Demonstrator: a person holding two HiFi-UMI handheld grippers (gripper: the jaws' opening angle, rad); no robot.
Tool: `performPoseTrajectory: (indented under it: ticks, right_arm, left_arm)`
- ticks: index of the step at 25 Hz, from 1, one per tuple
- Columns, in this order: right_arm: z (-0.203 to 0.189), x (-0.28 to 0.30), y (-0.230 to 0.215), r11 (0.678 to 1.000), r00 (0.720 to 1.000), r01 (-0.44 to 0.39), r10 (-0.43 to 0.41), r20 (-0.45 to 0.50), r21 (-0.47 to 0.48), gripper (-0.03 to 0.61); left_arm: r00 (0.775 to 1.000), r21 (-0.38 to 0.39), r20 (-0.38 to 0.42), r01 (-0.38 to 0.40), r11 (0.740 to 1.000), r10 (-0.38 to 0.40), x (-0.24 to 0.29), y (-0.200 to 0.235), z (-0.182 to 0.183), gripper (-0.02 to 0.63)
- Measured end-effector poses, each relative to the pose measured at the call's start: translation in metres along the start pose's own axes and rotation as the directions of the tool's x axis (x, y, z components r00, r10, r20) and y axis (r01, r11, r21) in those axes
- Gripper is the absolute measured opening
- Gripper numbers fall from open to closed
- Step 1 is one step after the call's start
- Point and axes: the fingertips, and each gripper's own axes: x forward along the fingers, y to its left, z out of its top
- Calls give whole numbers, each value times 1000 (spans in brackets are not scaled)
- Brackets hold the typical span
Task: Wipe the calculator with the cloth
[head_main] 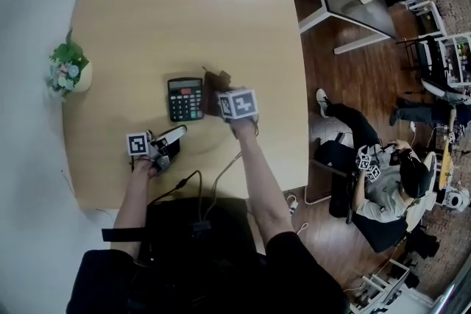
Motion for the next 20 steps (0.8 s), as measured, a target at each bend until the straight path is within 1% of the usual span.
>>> performPoseTrajectory:
  ticks: [1,2,4,5,6,7,8,9,10,11,13,16,20]
  right_arm:
    - [3,-4,4,1000,1000,-11,11,18,11,69]
    - [10,-7,17,999,998,-43,43,42,15,69]
    - [31,-6,63,987,984,-156,157,86,-23,67]
    - [42,-2,92,972,968,-229,233,97,-55,67]
    - [50,4,122,950,946,-301,309,97,-84,67]
    - [55,12,146,928,927,-357,366,86,-107,68]
    - [57,21,161,915,918,-381,391,64,-129,69]
    - [55,31,167,916,924,-373,382,33,-151,69]
    - [50,41,164,924,937,-343,349,4,-168,69]
    - [46,47,155,935,951,-307,309,-16,-175,70]
    - [42,45,131,955,968,-251,251,-19,-159,74]
    - [33,29,85,977,986,-168,168,-12,-133,74]
    - [8,5,12,999,1000,-16,15,-21,-48,71]
  left_arm:
    - [1000,0,-2,0,1000,0,0,0,0,31]
    - [1000,2,-3,-1,1000,1,0,1,0,31]
    - [1000,3,-3,2,1000,-2,-1,1,1,31]
    - [1000,3,-1,3,1000,-3,-1,1,2,31]
    - [1000,4,3,3,1000,-3,-2,1,2,31]
    - [1000,5,8,4,1000,-4,-1,1,2,31]
    - [1000,6,11,5,1000,-6,-1,0,2,31]
    - [1000,6,13,8,1000,-8,0,-1,1,31]
    - [1000,7,14,8,1000,-8,0,-2,0,31]
    - [1000,8,14,6,1000,-6,1,-2,-1,31]
    - [1000,11,11,-8,1000,8,-1,0,-1,31]
    - [1000,13,8,-17,1000,17,-2,2,2,31]
    - [1000,3,12,-16,1000,16,-2,2,1,31]
